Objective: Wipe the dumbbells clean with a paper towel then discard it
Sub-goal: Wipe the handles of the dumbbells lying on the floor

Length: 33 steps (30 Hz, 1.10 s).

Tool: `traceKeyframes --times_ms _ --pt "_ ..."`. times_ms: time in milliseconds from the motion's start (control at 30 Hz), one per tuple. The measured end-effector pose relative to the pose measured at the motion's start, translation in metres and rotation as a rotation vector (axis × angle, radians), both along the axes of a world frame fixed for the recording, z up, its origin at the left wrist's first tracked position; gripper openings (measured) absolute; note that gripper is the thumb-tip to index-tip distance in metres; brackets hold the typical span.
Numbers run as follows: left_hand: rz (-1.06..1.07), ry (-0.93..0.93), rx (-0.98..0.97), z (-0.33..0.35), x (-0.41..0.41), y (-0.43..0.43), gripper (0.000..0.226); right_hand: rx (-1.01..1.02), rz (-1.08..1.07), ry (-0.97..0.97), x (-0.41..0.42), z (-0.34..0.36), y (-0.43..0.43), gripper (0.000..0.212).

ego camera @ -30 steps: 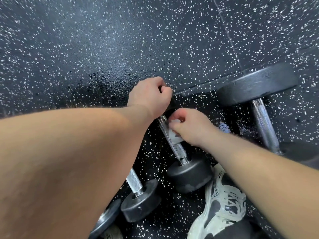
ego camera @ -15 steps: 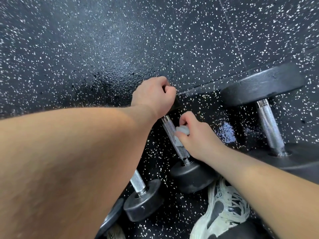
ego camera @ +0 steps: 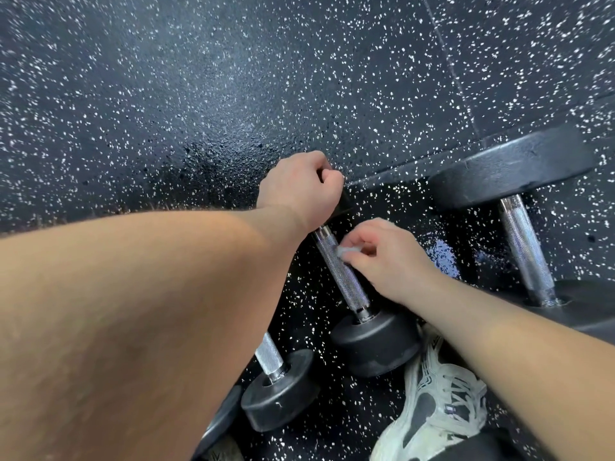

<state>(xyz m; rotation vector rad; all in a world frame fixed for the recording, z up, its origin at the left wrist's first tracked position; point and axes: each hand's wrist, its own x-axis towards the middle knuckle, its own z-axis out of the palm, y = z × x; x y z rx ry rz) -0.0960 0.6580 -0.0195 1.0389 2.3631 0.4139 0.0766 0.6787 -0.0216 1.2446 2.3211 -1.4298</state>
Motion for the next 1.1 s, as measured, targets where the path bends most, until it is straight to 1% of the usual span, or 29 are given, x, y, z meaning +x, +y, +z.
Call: traceKeyframes --times_ms 100,200,333,433,567,700,833,900,1000,1100 --pt "-0.003 0.010 0.002 0.000 0.000 0.000 0.016 -0.003 -0.091 0.009 -0.012 0.003 0.004 0.008" --pt "0.002 0.013 0.000 0.001 0.000 0.000 0.016 -0.058 -0.173 0.016 -0.019 0.003 0.001 0.005" --pt "-0.002 0.012 0.008 0.000 0.000 0.000 0.016 -0.110 -0.209 0.028 -0.021 -0.004 -0.005 0.009" --pt "-0.003 0.009 0.005 0.000 0.000 0.000 0.017 -0.062 -0.190 0.040 -0.022 -0.007 -0.004 0.013" --pt "0.002 0.008 -0.003 0.000 0.000 0.000 0.019 -0.028 -0.087 0.048 -0.023 -0.007 -0.001 0.013" --pt "0.000 0.007 0.001 0.001 0.000 0.000 0.022 -0.081 0.081 -0.001 -0.014 -0.002 0.006 0.023" --pt "0.015 -0.002 -0.004 0.002 0.000 0.000 0.023 -0.145 0.222 -0.049 0.009 -0.003 0.007 0.022" --pt "0.021 -0.007 -0.005 0.002 0.000 0.000 0.023 -0.197 0.270 -0.089 0.020 -0.004 0.007 0.019" --pt "0.022 -0.016 -0.007 0.004 0.001 0.001 0.022 -0.267 0.415 -0.200 0.025 -0.001 0.010 0.013" --pt "0.020 -0.011 -0.014 0.004 0.001 0.002 0.022 -0.253 0.537 -0.276 0.017 0.008 0.015 0.012"
